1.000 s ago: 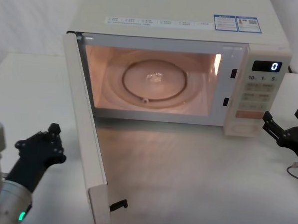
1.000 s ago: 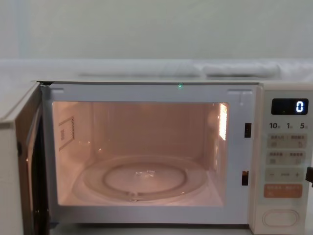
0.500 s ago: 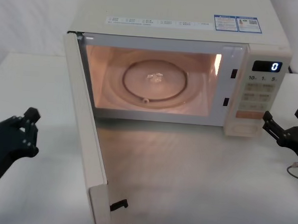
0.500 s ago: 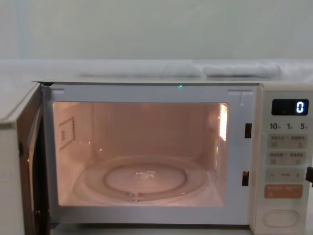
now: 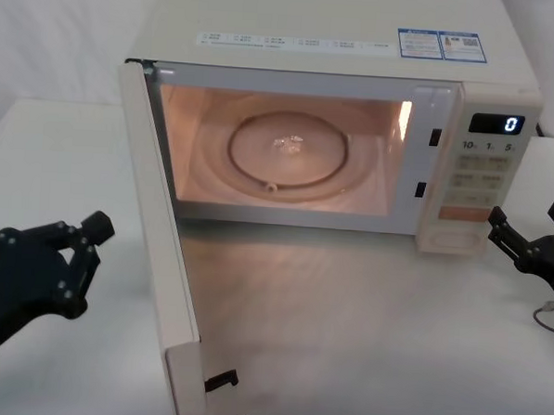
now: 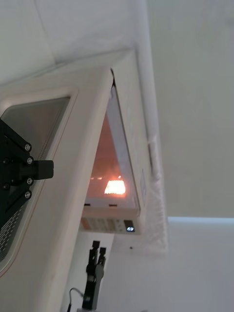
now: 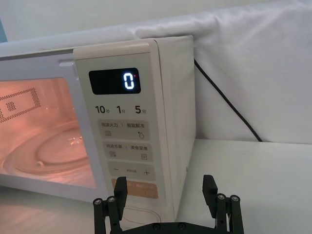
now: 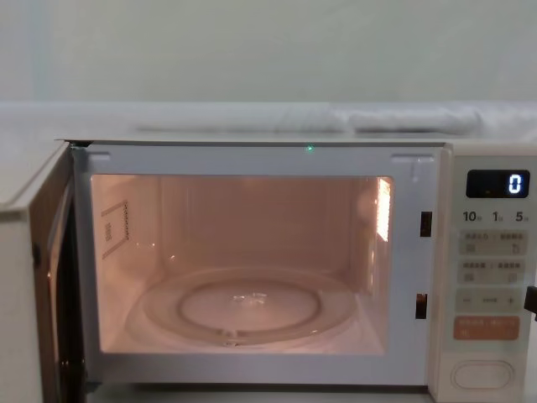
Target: Press the button to open the microwave door with one hand; close the microwave door with the other hand.
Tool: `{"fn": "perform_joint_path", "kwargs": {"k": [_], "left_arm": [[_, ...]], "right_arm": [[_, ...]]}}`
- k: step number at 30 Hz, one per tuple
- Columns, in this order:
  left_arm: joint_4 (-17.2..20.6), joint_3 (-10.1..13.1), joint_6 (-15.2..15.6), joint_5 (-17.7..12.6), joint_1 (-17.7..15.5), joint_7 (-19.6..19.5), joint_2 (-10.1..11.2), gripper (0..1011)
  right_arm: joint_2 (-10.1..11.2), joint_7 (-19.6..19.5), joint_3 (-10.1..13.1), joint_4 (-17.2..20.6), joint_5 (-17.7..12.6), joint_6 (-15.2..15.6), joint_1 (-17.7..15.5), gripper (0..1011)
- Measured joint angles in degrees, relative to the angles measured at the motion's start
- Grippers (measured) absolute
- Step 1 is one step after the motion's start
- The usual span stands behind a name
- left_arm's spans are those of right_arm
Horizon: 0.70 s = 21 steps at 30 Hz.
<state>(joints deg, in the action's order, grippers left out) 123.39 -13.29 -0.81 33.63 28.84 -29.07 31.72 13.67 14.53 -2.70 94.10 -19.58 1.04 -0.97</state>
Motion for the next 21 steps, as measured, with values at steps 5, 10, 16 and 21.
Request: {"fn": "perform_joint_path", "kwargs": {"k": [5, 10, 16, 21], "left_arm": [[-0.68, 1.6, 0.19, 0.46, -0.74, -0.48, 1.38, 0], [-1.33, 5.19, 0.19, 0.38, -3.24, -0.8, 2.42, 0], [-2.46, 11.99, 0.93, -0.64, -8.03, -1.59, 3.45, 0], [-3.85, 17.17, 2.06, -1.28, -12.14, -2.07, 3.63, 0]], "right_arm": [[0.0, 0.0, 0.0, 0.0, 0.0, 0.0, 0.0, 1002], [0.0, 0.0, 0.0, 0.0, 0.0, 0.0, 0.0, 1002], [0.0, 0.0, 0.0, 0.0, 0.0, 0.0, 0.0, 1002], [0.0, 0.0, 0.01, 0.0, 0.0, 0.0, 0.0, 1002]]}}
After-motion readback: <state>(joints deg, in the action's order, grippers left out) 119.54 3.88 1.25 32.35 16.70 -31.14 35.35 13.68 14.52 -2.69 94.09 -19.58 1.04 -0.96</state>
